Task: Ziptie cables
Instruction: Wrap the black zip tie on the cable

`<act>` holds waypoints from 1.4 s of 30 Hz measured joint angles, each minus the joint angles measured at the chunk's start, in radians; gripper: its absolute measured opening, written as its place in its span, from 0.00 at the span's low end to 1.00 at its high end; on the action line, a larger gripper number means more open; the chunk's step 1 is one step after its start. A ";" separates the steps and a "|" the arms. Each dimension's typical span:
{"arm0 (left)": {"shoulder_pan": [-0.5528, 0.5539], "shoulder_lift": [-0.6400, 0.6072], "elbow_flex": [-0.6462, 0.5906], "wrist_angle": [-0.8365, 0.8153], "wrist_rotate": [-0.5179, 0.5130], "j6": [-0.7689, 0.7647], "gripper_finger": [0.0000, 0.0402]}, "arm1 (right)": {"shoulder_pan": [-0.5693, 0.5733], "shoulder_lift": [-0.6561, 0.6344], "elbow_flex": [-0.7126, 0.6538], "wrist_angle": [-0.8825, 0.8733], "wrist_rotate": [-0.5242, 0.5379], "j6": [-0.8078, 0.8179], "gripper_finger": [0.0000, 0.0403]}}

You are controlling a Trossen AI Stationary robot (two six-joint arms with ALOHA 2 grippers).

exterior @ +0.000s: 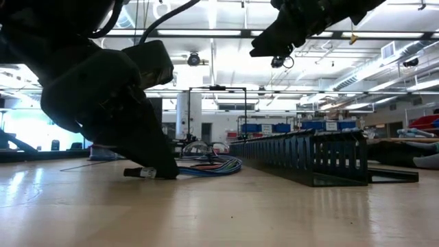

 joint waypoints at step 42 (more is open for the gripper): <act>0.114 -0.343 0.321 -1.326 -0.494 -0.179 0.00 | 0.217 0.548 0.071 0.239 -0.205 -0.002 0.48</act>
